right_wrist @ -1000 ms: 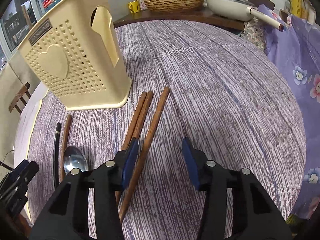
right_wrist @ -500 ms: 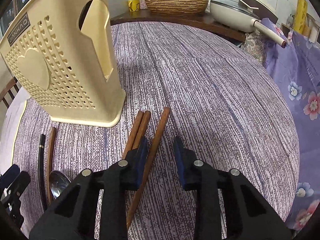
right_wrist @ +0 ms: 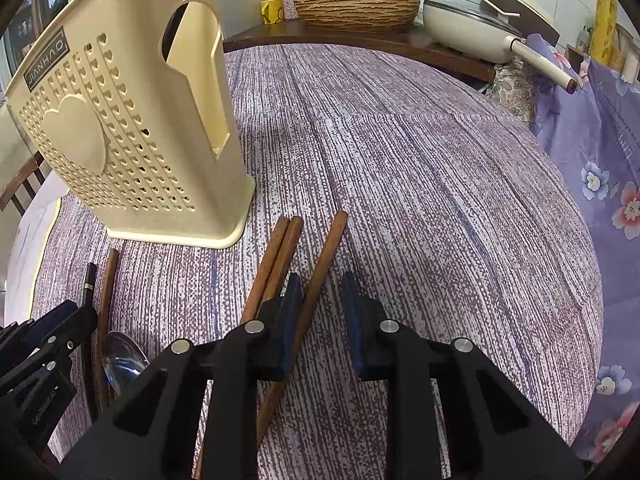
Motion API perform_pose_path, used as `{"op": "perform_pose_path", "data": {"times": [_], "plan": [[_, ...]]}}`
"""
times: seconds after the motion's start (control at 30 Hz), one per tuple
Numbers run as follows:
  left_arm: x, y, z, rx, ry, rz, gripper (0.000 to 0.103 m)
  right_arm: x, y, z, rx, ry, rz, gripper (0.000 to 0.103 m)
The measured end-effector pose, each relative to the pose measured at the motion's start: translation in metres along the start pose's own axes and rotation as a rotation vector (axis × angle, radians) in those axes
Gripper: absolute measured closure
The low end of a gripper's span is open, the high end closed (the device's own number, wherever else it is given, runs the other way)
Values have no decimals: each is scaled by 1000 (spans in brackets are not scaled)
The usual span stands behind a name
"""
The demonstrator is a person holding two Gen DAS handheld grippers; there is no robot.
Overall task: Organize utensils
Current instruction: 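Close the left gripper on the black chopstick while the right gripper closes on a brown chopstick, then lift both held chopsticks toward the cream basket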
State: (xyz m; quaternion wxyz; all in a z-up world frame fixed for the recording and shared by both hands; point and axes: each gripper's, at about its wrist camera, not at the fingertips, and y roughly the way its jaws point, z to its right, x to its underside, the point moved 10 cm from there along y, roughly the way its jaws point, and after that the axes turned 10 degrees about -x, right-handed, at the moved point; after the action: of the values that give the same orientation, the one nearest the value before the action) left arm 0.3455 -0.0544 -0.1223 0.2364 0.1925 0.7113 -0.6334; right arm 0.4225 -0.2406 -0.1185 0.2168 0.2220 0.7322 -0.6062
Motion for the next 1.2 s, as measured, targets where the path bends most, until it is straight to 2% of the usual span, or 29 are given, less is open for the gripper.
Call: {"op": "perform_pose_path", "data": {"times": [0.17, 0.33, 0.53, 0.8, 1.2], "plan": [[-5, 4, 1, -16, 7, -3, 84, -4, 3, -2, 3, -4, -2, 81], [-5, 3, 1, -30, 4, -3, 92, -8, 6, -1, 4, 4, 2, 87], [-4, 1, 2, -28, -6, 5, 93, -9, 6, 2, -3, 23, 14, 91], [-2, -1, 6, -23, -7, 7, 94, -8, 5, 5, -62, 77, 14, 95], [-6, 3, -1, 0, -25, -6, 94, -4, 2, 3, -129, 100, 14, 95]]}}
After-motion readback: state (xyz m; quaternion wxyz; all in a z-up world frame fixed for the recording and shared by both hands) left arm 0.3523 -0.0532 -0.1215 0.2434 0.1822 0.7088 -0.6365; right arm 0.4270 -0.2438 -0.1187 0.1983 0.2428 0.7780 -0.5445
